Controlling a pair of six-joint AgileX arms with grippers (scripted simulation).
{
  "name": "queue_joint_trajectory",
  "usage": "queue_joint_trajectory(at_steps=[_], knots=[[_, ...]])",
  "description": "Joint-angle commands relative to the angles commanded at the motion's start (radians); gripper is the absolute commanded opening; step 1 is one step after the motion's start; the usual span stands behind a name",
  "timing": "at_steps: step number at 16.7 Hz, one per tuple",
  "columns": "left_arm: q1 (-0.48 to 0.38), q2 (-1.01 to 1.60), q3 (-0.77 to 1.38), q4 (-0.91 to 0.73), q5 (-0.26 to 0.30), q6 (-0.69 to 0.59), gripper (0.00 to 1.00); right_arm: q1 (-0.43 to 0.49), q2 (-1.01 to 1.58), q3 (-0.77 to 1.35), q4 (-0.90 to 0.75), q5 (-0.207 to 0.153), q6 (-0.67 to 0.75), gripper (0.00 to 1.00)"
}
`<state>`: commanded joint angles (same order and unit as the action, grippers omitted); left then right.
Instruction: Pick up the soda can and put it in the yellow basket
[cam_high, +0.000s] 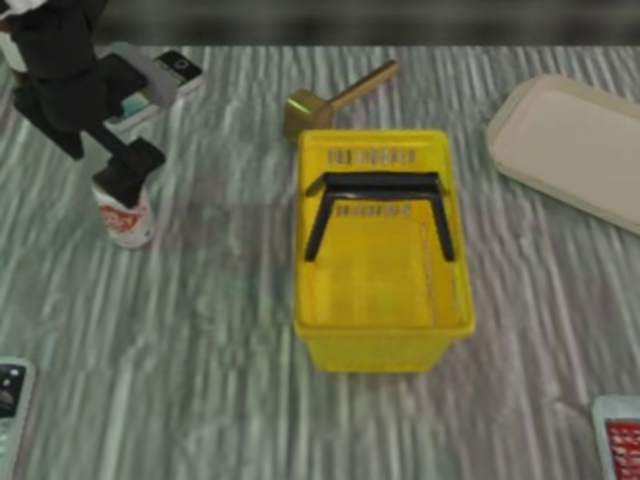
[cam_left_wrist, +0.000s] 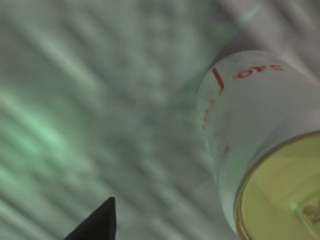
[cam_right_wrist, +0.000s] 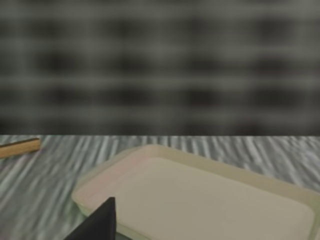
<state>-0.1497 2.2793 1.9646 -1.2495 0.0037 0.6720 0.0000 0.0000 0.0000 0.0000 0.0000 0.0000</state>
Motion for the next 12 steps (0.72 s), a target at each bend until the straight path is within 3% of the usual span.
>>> queue_joint_trajectory(at_steps=[6, 12], knots=[[0.004, 0.006, -0.002, 0.002, 0.0, 0.002, 1.0, 0.0, 0.0, 0.0, 0.0, 0.0, 0.0, 1.0], [0.001, 0.037, -0.115, 0.149, 0.0, 0.003, 1.0, 0.0, 0.0, 0.0, 0.0, 0.0, 0.0, 1.0]])
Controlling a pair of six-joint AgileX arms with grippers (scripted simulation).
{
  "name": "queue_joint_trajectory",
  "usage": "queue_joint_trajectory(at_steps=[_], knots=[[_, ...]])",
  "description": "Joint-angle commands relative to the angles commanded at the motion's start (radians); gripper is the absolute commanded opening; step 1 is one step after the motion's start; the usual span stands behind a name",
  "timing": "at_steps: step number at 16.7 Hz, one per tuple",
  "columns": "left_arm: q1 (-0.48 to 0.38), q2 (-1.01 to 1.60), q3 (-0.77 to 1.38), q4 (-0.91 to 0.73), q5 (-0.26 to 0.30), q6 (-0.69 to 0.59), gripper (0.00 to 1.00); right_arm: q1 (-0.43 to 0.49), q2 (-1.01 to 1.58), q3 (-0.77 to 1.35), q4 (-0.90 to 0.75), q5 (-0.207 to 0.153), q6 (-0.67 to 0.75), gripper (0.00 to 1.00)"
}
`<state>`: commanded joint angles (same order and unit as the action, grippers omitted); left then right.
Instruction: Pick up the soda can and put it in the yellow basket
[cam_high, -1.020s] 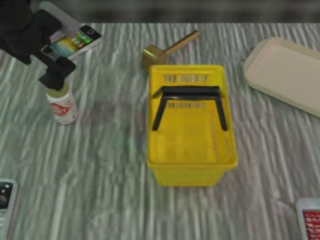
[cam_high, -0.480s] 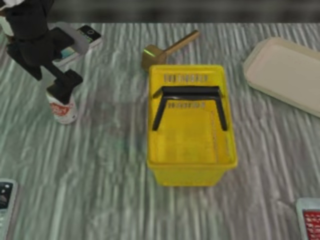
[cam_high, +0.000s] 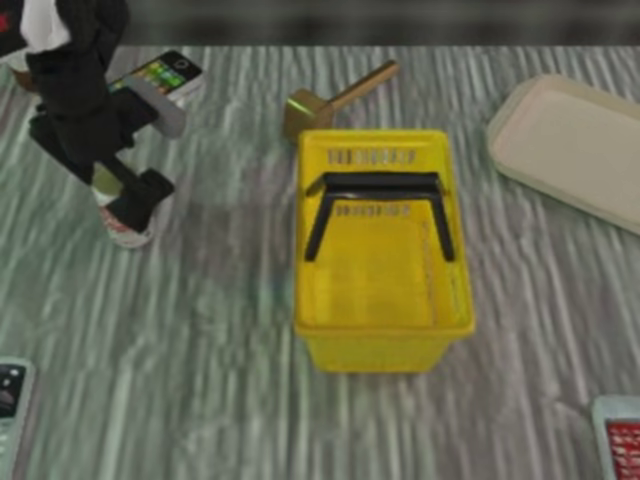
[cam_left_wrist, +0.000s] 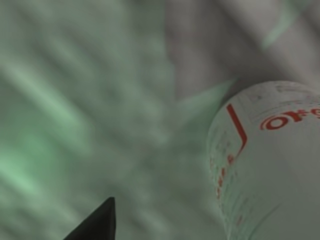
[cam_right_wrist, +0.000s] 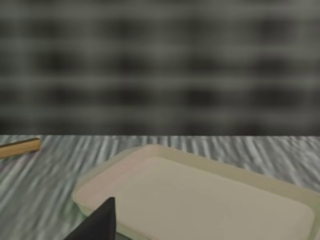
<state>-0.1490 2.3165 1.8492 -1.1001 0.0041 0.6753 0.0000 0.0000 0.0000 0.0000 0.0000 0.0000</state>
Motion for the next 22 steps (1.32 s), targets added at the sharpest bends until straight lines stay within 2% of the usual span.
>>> queue_joint_trajectory(at_steps=[5, 18, 22], knots=[[0.0, 0.006, -0.018, 0.021, 0.0, 0.0, 1.0, 0.0, 0.0, 0.0, 0.0, 0.0, 0.0, 1.0], [0.0, 0.006, -0.018, 0.021, 0.0, 0.0, 0.02, 0.0, 0.0, 0.0, 0.0, 0.0, 0.0, 1.0], [0.0, 0.006, -0.018, 0.021, 0.0, 0.0, 0.0, 0.0, 0.0, 0.0, 0.0, 0.0, 0.0, 1.0]])
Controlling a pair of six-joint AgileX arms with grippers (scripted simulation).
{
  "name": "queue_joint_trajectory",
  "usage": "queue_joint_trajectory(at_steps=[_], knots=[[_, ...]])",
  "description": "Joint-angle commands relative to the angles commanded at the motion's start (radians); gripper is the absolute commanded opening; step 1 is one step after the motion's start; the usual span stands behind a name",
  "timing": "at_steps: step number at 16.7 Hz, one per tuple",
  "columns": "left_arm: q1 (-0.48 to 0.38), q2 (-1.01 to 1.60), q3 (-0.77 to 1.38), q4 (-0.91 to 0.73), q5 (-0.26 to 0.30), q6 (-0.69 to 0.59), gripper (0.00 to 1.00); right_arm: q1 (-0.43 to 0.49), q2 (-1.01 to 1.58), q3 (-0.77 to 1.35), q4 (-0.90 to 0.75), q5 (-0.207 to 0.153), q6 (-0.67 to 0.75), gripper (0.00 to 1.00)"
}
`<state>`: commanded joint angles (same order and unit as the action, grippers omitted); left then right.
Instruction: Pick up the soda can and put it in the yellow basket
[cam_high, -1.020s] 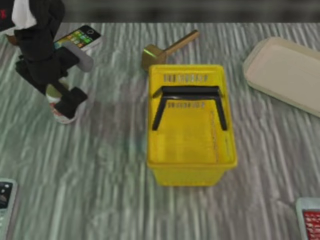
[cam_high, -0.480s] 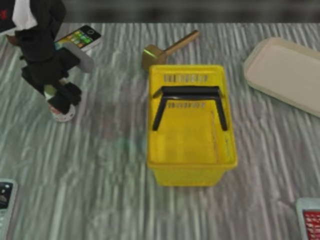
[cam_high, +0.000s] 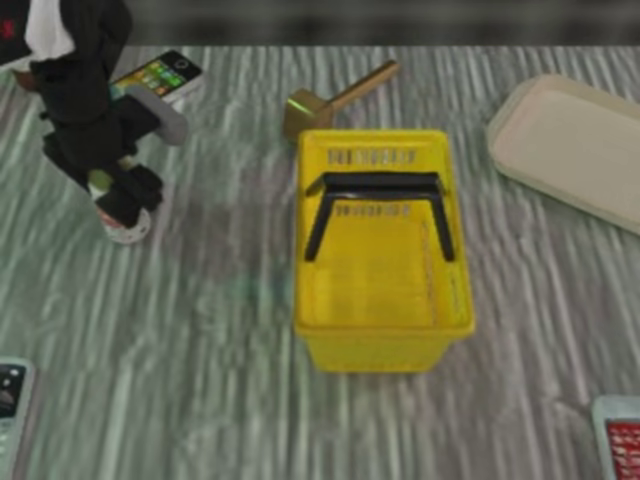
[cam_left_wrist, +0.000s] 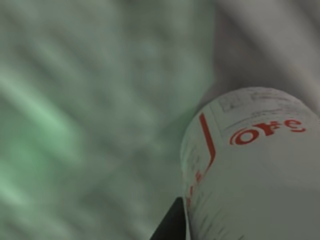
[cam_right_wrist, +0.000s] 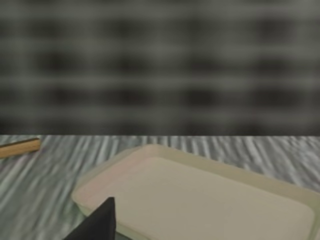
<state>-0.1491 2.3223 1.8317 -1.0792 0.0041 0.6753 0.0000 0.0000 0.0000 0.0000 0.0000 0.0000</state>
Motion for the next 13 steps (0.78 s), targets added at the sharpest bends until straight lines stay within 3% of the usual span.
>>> queue_joint_trajectory(at_steps=[7, 10, 13], knots=[[0.0, -0.003, -0.003, 0.01, 0.008, -0.002, 0.0, 0.0, 0.0, 0.0, 0.0, 0.0, 0.0, 1.0], [-0.013, -0.007, -0.02, 0.101, 0.082, -0.032, 0.0, 0.0, 0.0, 0.0, 0.0, 0.0, 0.0, 1.0], [-0.031, -0.013, -0.054, 0.279, 0.215, -0.094, 0.0, 0.0, 0.0, 0.0, 0.0, 0.0, 0.0, 1.0]])
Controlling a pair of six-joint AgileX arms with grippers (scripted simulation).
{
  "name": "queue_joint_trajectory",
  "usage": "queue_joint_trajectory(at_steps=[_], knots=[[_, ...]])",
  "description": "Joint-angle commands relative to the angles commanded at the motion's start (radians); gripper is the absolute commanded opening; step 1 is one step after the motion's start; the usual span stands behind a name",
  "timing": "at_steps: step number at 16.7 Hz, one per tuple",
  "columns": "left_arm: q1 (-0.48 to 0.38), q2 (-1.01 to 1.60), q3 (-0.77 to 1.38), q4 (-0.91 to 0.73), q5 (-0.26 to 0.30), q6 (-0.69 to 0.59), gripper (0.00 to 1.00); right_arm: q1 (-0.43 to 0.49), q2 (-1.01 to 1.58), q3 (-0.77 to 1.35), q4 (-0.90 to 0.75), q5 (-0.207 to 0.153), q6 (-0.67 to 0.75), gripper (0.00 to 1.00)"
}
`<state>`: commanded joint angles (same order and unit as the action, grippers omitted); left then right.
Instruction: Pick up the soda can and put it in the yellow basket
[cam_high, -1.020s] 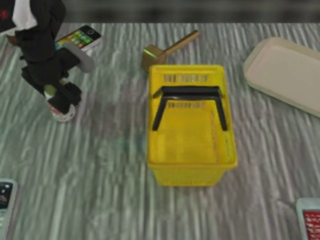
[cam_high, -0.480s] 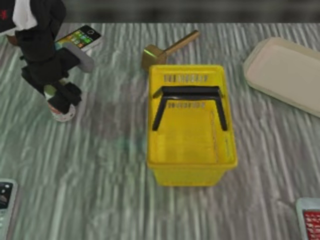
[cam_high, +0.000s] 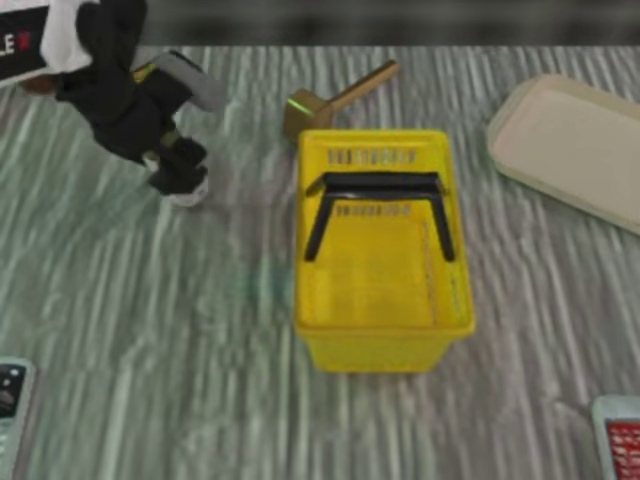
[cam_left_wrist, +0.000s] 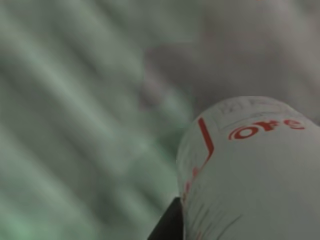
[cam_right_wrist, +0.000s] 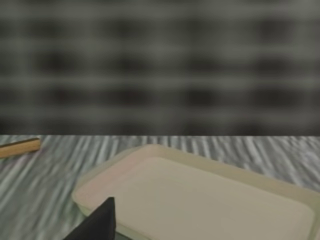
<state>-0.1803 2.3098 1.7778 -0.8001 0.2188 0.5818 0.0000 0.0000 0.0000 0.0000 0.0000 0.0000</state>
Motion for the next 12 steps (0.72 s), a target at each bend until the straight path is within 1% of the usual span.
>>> queue_joint_trajectory(at_steps=[3, 10, 12], knots=[[-0.021, -0.012, -0.053, 0.247, 0.175, -0.086, 0.0, 0.0, 0.0, 0.0, 0.0, 0.0, 0.0, 1.0], [-0.081, -0.067, -0.225, 0.937, 0.646, -0.329, 0.0, 0.0, 0.0, 0.0, 0.0, 0.0, 0.0, 1.0], [-0.097, -0.09, -0.275, 1.12, 0.772, -0.394, 0.0, 0.0, 0.0, 0.0, 0.0, 0.0, 0.0, 1.0]])
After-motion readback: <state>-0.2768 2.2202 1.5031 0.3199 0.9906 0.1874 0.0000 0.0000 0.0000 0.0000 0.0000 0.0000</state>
